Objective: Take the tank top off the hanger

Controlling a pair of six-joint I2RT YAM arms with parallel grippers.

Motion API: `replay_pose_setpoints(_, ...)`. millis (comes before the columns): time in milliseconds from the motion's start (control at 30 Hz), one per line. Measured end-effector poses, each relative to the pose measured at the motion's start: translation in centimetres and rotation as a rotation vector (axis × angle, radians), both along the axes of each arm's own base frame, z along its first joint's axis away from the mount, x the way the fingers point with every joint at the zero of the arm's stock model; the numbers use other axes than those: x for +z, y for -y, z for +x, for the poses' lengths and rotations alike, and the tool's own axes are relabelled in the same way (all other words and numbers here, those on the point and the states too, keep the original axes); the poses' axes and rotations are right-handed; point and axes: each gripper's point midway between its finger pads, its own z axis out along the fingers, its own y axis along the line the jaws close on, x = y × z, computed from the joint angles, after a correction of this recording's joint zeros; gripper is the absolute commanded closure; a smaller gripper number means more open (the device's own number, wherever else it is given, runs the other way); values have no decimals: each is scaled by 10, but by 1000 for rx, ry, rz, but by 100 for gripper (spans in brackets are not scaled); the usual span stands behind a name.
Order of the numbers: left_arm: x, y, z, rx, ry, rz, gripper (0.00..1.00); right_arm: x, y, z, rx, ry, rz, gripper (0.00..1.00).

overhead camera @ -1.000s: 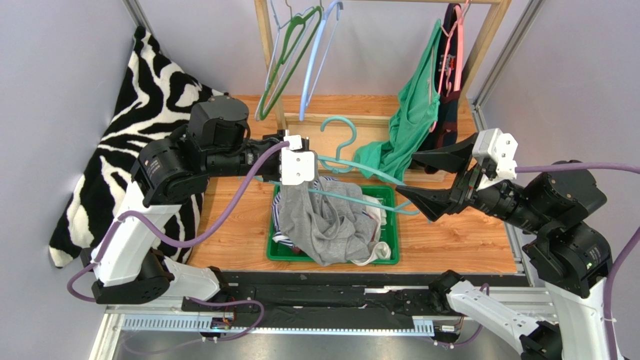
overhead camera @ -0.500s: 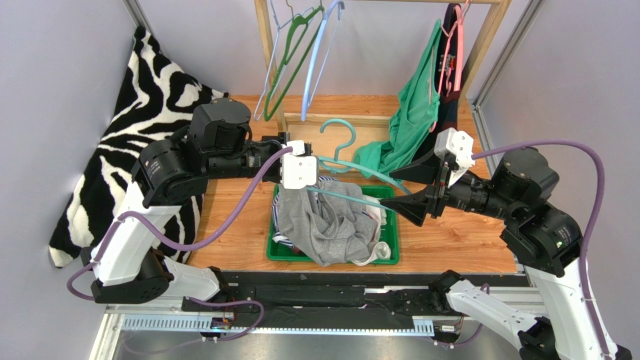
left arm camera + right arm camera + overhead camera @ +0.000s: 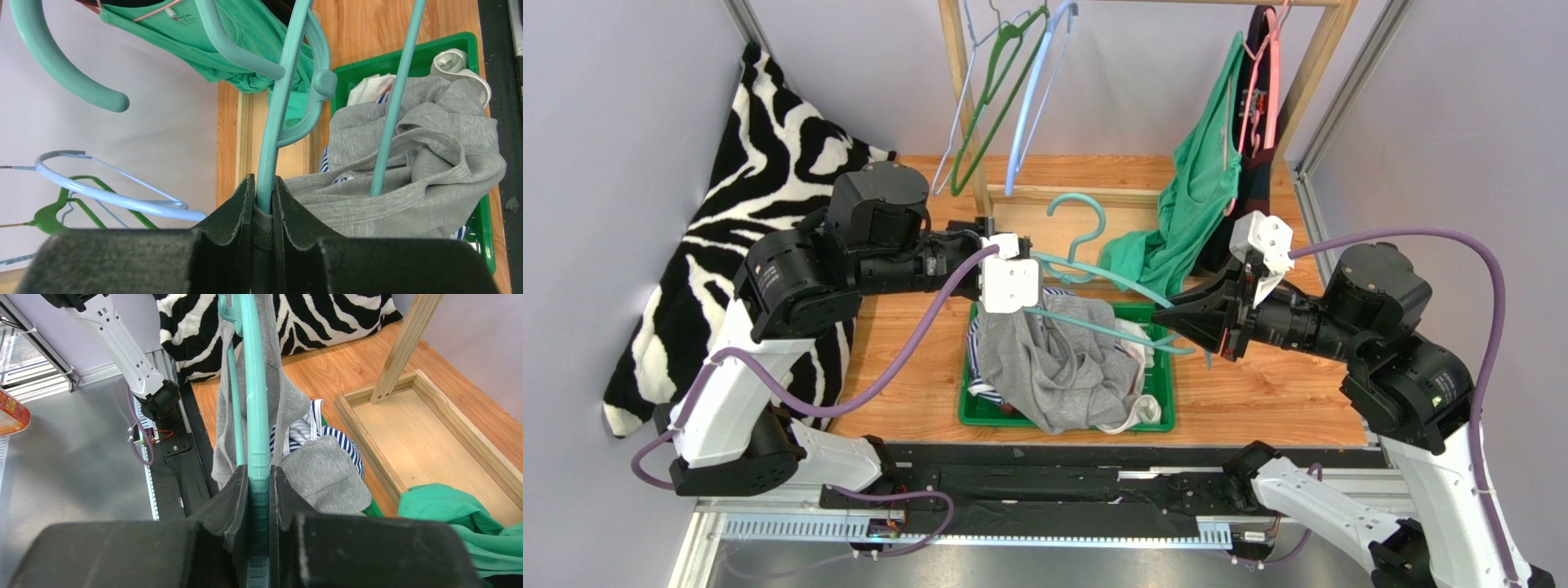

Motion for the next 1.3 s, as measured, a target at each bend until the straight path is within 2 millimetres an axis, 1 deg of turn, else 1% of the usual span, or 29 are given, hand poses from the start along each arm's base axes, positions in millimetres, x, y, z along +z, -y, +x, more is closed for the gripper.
replay_pose_setpoints(167,11,2,-3,-13,21,-25,100,5,1,-5,12,18,14,100)
replay_pose_setpoints(200,12,4,-3,-16,23,-28,92,6,2,-6,12,21,17,100)
replay_pose_setpoints(233,13,4,-3,-17,24,-30,80,8,3,-6,5,22,20,100)
replay_pose_setpoints(267,14,5,-2,-16,25,-31,37,9,4,-6,-4,25,22,100)
replay_pose_setpoints(300,15,6,-1,-16,26,-35,4,11,5,-5,-14,29,25,100)
replay_pose_setpoints(333,16,7,0,-12,30,-38,2,13,7,-4,-30,35,27,100)
replay_pose_setpoints(433,25,6,7,28,34,-76,2,14,15,1,-93,50,23,100)
replay_pose_setpoints(533,35,5,9,50,35,-114,2,20,28,7,-173,96,14,100)
replay_pose_setpoints(700,57,1,10,93,41,-201,2,44,54,16,-318,202,0,100)
replay_pose_setpoints(800,68,-4,11,133,23,-265,2,59,68,16,-377,263,8,100)
replay_pose_setpoints(833,68,-5,10,139,12,-280,2,63,71,15,-388,276,11,100)
replay_pose_setpoints(900,58,-5,3,132,-47,-290,1,68,77,12,-406,299,17,100)
replay_pose_setpoints(967,36,-1,-5,117,-126,-267,1,69,80,11,-417,309,17,100)
replay_pose_setpoints(1067,-2,11,-11,105,-262,-216,1,69,80,12,-420,312,14,100)
replay_pose_setpoints(1100,-8,15,-10,107,-281,-204,1,69,80,12,-420,312,13,100)
replay_pose_setpoints(1200,-33,37,2,145,-380,-168,1,69,80,12,-419,313,12,100)
replay_pose_setpoints(1300,-49,55,15,197,-445,-157,1,69,80,12,-419,313,12,100)
